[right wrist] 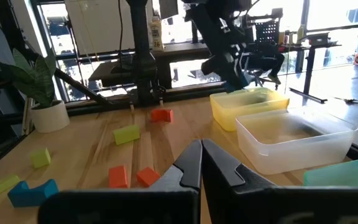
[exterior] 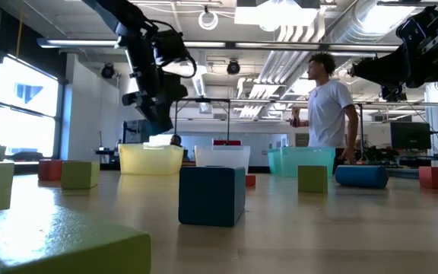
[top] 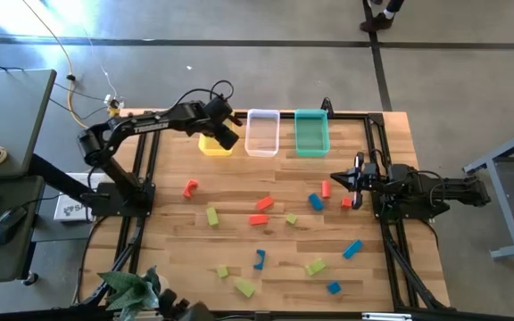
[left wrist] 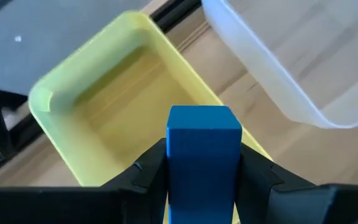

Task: Sort & place blocks by color
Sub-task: Put the blue block into the yellow bin

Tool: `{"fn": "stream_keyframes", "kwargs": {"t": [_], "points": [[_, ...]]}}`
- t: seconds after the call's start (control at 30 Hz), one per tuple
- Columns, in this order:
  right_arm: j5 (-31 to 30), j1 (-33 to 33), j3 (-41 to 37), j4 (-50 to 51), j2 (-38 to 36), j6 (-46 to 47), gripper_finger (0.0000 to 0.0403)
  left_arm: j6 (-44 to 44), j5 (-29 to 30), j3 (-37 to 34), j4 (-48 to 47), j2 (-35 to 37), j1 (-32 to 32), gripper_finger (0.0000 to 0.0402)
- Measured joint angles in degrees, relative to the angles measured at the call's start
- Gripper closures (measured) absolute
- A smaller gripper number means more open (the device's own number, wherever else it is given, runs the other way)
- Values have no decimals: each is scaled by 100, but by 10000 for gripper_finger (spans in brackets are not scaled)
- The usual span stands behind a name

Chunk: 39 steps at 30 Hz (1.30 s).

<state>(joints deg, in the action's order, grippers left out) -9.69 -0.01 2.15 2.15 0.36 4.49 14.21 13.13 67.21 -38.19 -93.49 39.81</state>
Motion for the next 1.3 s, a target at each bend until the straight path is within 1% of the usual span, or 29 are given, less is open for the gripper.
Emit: {"fn": "stream_keyframes", "kwargs": {"t": [0.37,0.6,1.13,1.3], "points": [[0,0,0,0,0,0,403,62,-244,19,3,-553,23,281],[0,1,0,0,0,0,403,62,-266,20,5,-779,31,281],[0,0,0,0,0,0,403,67,-355,21,47,-892,31,281],[0,1,0,0,0,7,403,77,-532,21,90,-892,31,280]]}}
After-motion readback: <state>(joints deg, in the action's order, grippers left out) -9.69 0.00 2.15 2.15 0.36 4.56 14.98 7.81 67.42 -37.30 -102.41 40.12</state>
